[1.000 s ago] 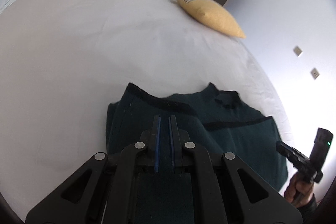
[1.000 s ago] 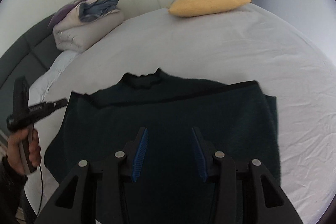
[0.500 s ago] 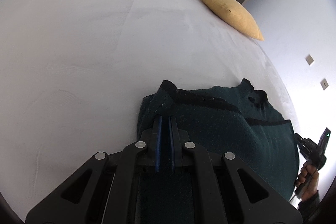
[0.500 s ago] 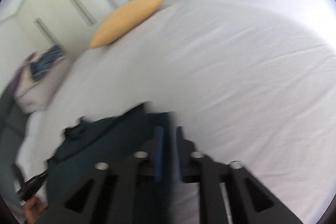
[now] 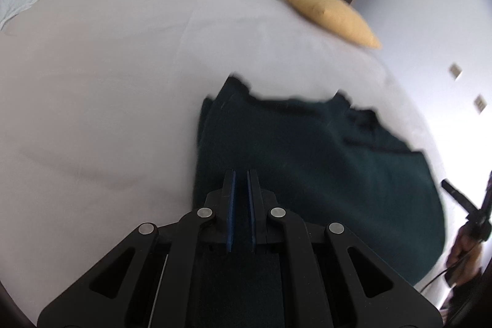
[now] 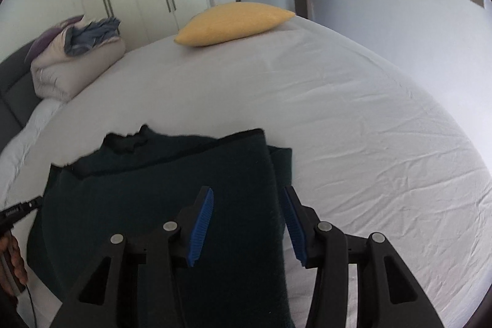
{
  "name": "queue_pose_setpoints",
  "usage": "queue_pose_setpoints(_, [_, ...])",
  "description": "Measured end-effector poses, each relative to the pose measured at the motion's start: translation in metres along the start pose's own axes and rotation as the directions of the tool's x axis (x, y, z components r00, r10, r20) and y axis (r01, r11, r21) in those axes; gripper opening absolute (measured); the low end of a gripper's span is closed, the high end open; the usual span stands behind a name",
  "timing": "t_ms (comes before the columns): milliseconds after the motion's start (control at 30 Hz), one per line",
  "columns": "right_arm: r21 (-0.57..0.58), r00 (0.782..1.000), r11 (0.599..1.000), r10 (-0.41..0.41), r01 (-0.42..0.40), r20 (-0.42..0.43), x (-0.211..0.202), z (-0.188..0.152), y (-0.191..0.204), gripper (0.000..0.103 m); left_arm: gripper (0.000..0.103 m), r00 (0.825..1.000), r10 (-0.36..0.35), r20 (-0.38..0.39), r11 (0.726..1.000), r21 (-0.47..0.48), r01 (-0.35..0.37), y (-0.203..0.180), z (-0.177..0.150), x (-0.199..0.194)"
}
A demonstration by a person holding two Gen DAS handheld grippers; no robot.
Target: Fold small clothes
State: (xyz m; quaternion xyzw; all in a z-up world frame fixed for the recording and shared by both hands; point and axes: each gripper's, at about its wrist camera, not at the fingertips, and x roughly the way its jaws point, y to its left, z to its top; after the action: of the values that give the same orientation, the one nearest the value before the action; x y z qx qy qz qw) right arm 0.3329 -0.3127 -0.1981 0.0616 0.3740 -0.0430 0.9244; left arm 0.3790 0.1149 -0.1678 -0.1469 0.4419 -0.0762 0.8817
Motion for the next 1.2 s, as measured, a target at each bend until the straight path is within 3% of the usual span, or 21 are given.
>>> queue_pose_setpoints(67, [0.02, 0.997, 0.998, -0.054, 0.055, -0.062, 0.011, -0.014, -0.017, 0.054, 0.006, 0.999, -0.043, 0.004, 0.998, -0.043, 0.043, 0.013, -0.009, 0.001])
queue_pose_setpoints(100, [0.087, 0.997, 0.995, -0.042, 0.048, -0.069, 0.015, -0.018, -0.034, 0.057, 0.006, 0.999, -0.051, 0.006, 0.997, -0.054, 0.052, 0.017, -0.012, 0.0])
queue_pose_setpoints(133, [0.141, 0.997, 0.989, -0.034, 0.043, -0.065, 0.013, -0.02, -0.044, 0.063, 0.006, 0.999, -0.051, 0.004, 0.996, -0.067, 0.051, 0.022, -0.014, -0.002])
queue_pose_setpoints(200, [0.254, 0.996, 0.964, -0.065, 0.078, -0.056, 0.002, -0.023, -0.068, 0.063, 0.006, 0.998, -0.057, -0.007, 0.994, -0.099, 0.056, 0.032, -0.02, -0.007])
queue_pose_setpoints(267, [0.277, 0.996, 0.957, -0.08, 0.087, -0.039, -0.012, -0.022, -0.069, 0.062, 0.006, 0.998, -0.062, -0.015, 0.992, -0.115, 0.06, 0.039, -0.028, -0.013])
queue_pose_setpoints(300, [0.279, 0.997, 0.957, -0.073, 0.078, -0.028, -0.016, -0.022, -0.065, 0.062, 0.007, 0.999, -0.04, -0.027, 0.992, -0.121, 0.037, 0.04, -0.031, -0.015])
queue_pose_setpoints(467, [0.169, 0.99, 0.976, 0.127, -0.137, 0.068, -0.05, -0.024, -0.003, 0.062, 0.007, 0.992, -0.129, -0.007, 0.963, -0.239, 0.124, 0.056, -0.052, -0.041])
queue_pose_setpoints(567, [0.088, 0.973, 0.969, 0.229, -0.231, 0.028, -0.051, -0.037, 0.032, 0.062, 0.007, 0.988, -0.157, 0.009, 0.955, -0.253, 0.154, 0.057, -0.063, -0.052])
queue_pose_setpoints(667, [0.057, 0.975, 0.977, 0.21, -0.207, -0.065, -0.038, -0.049, 0.042, 0.062, 0.009, 0.987, -0.159, -0.008, 0.957, -0.246, 0.152, 0.057, -0.07, -0.055])
queue_pose_setpoints(700, [0.072, 0.975, 0.978, 0.203, -0.197, -0.09, -0.034, -0.054, 0.039, 0.062, 0.015, 0.987, -0.159, -0.016, 0.958, -0.244, 0.151, 0.056, -0.072, -0.055])
queue_pose_setpoints(733, [0.097, 0.976, 0.977, 0.198, -0.189, -0.096, -0.035, -0.06, 0.031, 0.062, 0.02, 0.987, -0.157, -0.025, 0.96, -0.239, 0.147, 0.055, -0.074, -0.055])
queue_pose_setpoints(900, [0.151, 0.974, 0.967, 0.216, -0.203, -0.07, -0.047, -0.067, 0.013, 0.06, 0.022, 0.982, -0.188, -0.023, 0.952, -0.251, 0.176, 0.059, -0.08, -0.063])
queue_pose_setpoints(967, [0.16, 0.974, 0.965, 0.219, -0.207, -0.064, -0.053, -0.071, 0.009, 0.06, 0.031, 0.978, -0.208, -0.017, 0.943, -0.269, 0.196, 0.063, -0.082, -0.067])
queue_pose_setpoints(1033, [0.176, 0.969, 0.959, 0.237, -0.223, -0.062, -0.055, -0.073, 0.009, 0.06, 0.072, 0.972, -0.233, 0.014, 0.931, -0.285, 0.227, 0.067, -0.083, -0.075])
queue_pose_setpoints(1100, [0.184, 0.968, 0.955, 0.245, -0.231, -0.059, -0.056, -0.076, 0.007, 0.06, 0.076, 0.97, -0.236, 0.064, 0.93, -0.273, 0.245, 0.067, -0.085, -0.086])
queue_pose_setpoints(1200, [0.167, 0.968, 0.961, 0.238, -0.223, -0.081, -0.051, -0.08, 0.012, 0.06, 0.076, 0.97, -0.243, 0.011, 0.946, -0.218, 0.24, 0.055, -0.083, -0.081])
